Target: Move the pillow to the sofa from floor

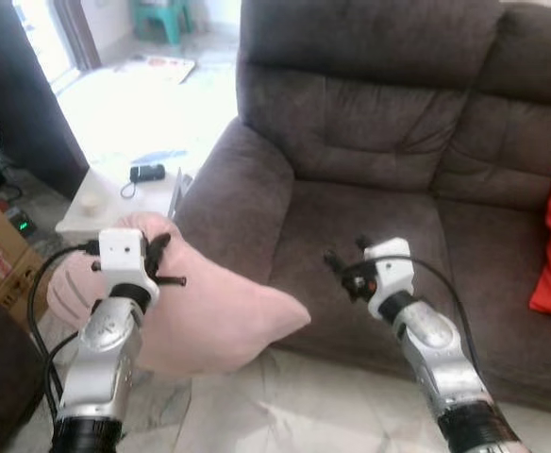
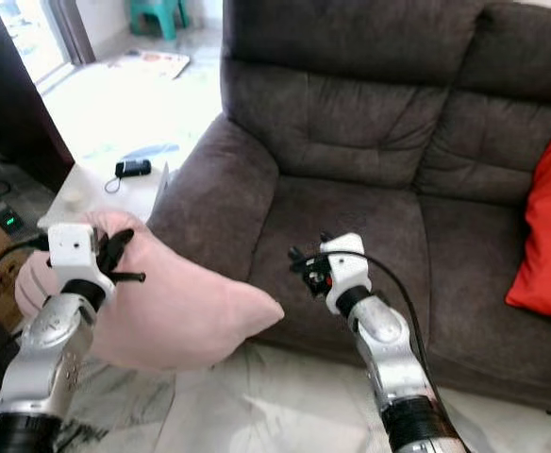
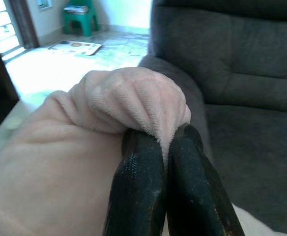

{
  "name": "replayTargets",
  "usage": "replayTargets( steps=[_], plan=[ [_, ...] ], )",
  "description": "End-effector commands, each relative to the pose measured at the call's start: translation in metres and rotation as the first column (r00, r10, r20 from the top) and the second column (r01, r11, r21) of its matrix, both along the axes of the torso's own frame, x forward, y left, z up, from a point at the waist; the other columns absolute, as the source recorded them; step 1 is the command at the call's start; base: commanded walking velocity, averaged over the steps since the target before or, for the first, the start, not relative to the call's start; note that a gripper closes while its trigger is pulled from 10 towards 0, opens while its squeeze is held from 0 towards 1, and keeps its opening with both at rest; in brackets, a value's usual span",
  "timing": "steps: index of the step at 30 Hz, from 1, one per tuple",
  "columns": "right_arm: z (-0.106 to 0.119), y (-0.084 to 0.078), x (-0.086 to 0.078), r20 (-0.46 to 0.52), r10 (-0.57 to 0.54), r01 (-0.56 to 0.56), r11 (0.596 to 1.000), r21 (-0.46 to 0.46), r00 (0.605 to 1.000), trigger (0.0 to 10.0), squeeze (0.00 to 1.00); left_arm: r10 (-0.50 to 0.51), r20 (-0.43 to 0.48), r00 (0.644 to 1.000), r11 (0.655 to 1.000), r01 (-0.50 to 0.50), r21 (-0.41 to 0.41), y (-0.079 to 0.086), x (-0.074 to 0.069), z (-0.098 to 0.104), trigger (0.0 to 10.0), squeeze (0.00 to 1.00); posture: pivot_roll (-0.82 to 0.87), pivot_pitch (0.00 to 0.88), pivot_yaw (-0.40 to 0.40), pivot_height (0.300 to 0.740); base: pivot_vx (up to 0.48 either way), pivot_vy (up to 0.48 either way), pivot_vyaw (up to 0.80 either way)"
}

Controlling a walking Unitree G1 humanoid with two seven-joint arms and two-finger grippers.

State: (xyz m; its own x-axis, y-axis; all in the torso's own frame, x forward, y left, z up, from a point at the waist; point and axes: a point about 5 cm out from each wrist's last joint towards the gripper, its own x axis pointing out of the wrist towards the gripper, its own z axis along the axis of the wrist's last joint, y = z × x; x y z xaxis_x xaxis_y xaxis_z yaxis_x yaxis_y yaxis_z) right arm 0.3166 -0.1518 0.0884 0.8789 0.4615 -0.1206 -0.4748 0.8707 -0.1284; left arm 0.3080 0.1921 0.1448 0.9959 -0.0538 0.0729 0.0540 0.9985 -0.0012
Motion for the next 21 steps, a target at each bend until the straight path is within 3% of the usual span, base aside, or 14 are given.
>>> replayTargets(
  steps=[1,4,5,6,14,17,19,20,21],
  plan=[
    [-0.017,-0.003,-0.009,-0.077,0.066,-0.072,0.995,-0.07,0.995,10.0,0.0,-0.101,0.168,0.981,0.995,0.103,-0.004,-0.014,0.002,0.043,10.0,0.0,0.05,0.037,-0.004,0.74,0.0,0.0,0.0],
    [-0.023,-0.006,-0.012,-0.1,0.093,-0.103,0.989,-0.11,0.991,10.0,0.0,-0.184,0.188,0.965,0.983,0.184,0.017,-0.024,0.0,0.052,10.0,0.0,0.05,0.039,-0.004,0.74,0.0,0.0,0.0],
    [-0.024,-0.006,-0.012,-0.106,0.096,-0.108,0.988,-0.108,0.99,10.0,0.83,-0.19,0.19,0.963,0.982,0.189,0.019,-0.024,0.0,0.053,10.0,0.0,0.05,0.039,-0.004,0.74,0.0,0.0,0.0],
    [-0.025,-0.007,-0.013,-0.116,0.097,-0.108,0.99,-0.09,0.988,10.0,1.0,-0.198,0.186,0.962,0.98,0.194,0.038,-0.025,0.0,0.054,10.0,0.0,0.05,0.04,-0.005,0.74,0.0,0.0,0.0],
    [-0.032,-0.008,-0.022,-0.166,0.21,-0.232,0.964,-0.13,0.964,10.0,1.0,-0.246,0.195,0.949,0.969,0.24,0.053,-0.029,-0.001,0.058,10.0,0.0,0.04,0.042,-0.005,0.74,0.0,0.0,0.0],
    [-0.047,-0.011,-0.031,-0.246,0.277,-0.328,0.924,-0.198,0.929,10.0,1.0,-0.277,0.197,0.941,0.961,0.271,0.058,-0.033,-0.002,0.062,10.0,0.0,0.05,0.045,-0.008,0.74,0.0,0.0,0.0],
    [-0.05,-0.013,-0.033,-0.258,0.279,-0.336,0.918,-0.212,0.925,10.0,0.85,-0.28,0.197,0.94,0.96,0.274,0.058,-0.033,-0.003,0.062,10.0,0.0,0.04,0.045,-0.009,0.74,0.0,0.0,0.0],
    [-0.05,-0.013,-0.033,-0.258,0.279,-0.336,0.918,-0.212,0.925,10.0,0.85,-0.28,0.197,0.94,0.96,0.274,0.058,-0.033,-0.003,0.062,10.0,0.0,0.04,0.045,-0.009,0.74,0.0,0.0,0.0],
    [-0.052,-0.013,-0.034,-0.273,0.283,-0.344,0.915,-0.211,0.919,10.0,0.65,-0.285,0.198,0.938,0.958,0.279,0.058,-0.034,-0.003,0.063,10.0,0.0,0.05,0.046,-0.01,0.74,0.0,0.0,0.0]
  ],
)
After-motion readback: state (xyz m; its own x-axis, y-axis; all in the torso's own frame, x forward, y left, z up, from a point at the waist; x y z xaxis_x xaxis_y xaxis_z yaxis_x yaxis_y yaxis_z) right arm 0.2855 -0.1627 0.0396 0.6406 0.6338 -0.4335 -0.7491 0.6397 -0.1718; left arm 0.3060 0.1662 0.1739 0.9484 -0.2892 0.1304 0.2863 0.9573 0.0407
